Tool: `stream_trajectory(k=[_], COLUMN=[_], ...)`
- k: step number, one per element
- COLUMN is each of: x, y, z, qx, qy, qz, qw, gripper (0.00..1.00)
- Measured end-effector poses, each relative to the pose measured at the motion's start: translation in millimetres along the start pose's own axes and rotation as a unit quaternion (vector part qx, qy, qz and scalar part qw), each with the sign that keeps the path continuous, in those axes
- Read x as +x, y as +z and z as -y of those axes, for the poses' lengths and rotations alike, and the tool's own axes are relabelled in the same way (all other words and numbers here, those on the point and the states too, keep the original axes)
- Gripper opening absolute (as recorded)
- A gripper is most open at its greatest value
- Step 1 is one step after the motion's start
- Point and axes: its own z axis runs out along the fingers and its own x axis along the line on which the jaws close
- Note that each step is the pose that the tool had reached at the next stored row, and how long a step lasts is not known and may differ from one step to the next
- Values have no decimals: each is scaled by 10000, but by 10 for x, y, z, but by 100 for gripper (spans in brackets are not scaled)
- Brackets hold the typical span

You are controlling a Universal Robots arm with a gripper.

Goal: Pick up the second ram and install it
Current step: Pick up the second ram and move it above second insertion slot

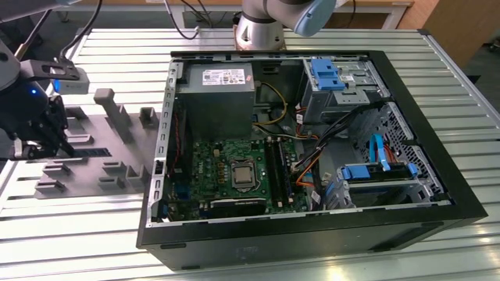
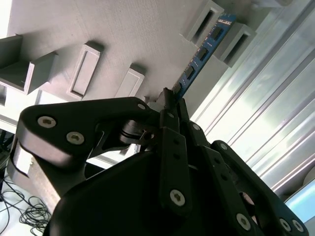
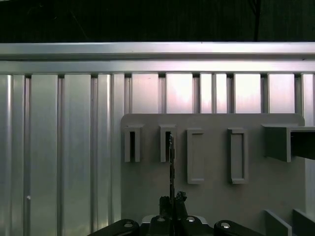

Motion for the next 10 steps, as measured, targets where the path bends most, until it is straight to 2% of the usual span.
stream_trajectory(k=[10], x=[0], y=[-65], z=[0], qx=[0], qy=[0], qz=[0], qw=[10000], gripper=[14])
